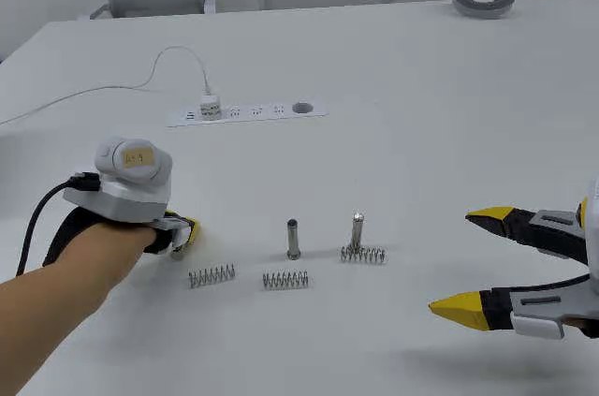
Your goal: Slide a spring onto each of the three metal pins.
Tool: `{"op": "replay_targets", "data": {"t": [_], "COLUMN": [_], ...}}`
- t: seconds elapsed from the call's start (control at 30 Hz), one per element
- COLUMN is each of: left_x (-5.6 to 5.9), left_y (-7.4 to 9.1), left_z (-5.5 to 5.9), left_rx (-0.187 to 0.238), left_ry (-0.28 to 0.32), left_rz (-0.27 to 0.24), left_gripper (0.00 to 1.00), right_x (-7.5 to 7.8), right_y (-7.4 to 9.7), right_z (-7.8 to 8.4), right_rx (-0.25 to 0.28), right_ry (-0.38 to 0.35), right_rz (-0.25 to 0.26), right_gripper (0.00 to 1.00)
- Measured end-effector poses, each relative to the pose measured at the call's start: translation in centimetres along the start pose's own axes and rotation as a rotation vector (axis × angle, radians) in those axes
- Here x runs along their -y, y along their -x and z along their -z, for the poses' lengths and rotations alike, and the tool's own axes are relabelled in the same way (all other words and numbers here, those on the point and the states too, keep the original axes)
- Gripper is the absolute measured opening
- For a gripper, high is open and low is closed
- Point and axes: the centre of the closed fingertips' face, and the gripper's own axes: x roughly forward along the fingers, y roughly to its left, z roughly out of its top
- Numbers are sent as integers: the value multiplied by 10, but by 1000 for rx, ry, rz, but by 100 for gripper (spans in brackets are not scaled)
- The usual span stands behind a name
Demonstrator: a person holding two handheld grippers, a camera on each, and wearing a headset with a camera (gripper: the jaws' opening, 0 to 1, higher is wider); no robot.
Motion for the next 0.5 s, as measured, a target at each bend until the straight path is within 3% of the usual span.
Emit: {"op": "replay_targets", "data": {"t": [0.5], "left_x": [2], "left_y": [0], "left_z": [0], "left_rx": [-41], "left_ry": [-60], "left_rz": [-20], "left_gripper": [9], "right_x": [-1], "right_y": [0], "right_z": [2], "right_rx": [-5], "right_ry": [-5], "right_rz": [-6], "right_gripper": [76]}}
